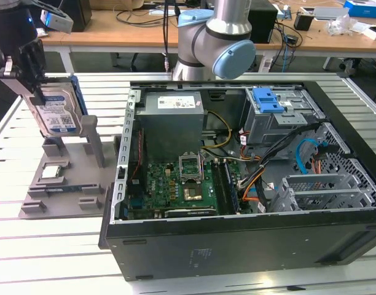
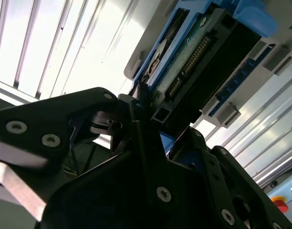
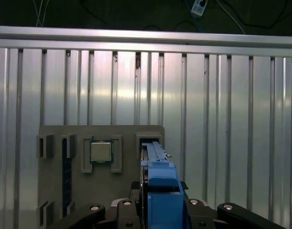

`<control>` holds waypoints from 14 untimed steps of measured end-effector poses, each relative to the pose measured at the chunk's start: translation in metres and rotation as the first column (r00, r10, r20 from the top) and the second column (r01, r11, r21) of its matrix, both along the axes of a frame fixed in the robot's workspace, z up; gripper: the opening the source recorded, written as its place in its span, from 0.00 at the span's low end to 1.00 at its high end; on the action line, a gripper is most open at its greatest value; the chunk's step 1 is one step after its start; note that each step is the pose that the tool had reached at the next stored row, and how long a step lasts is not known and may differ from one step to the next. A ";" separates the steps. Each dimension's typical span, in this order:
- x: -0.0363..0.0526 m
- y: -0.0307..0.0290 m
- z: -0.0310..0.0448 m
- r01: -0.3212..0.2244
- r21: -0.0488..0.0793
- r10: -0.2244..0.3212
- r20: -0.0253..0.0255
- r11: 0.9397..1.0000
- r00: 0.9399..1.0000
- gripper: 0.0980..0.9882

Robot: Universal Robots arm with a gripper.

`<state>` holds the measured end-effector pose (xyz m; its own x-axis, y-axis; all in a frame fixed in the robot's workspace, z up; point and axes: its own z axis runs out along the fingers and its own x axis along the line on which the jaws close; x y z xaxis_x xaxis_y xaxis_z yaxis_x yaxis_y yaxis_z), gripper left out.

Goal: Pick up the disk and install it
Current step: 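Pick up the disk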

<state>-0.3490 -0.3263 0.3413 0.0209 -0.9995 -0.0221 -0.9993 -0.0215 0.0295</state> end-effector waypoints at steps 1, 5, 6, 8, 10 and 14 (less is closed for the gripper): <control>0.0000 0.0000 0.0024 0.000 0.000 0.000 0.000 1.000 1.000 0.30; 0.0000 0.0001 0.0114 0.000 0.000 0.000 0.000 1.000 1.000 0.30; 0.0000 0.0002 0.0144 0.000 0.000 0.000 0.000 1.000 1.000 0.30; 0.0000 0.0003 0.0196 0.000 0.000 0.000 0.000 1.000 1.000 0.30; 0.0000 0.0005 0.0236 0.000 0.000 0.000 0.000 1.000 1.000 0.30; 0.0000 0.0006 0.0327 0.000 0.000 0.000 0.000 1.000 1.000 0.30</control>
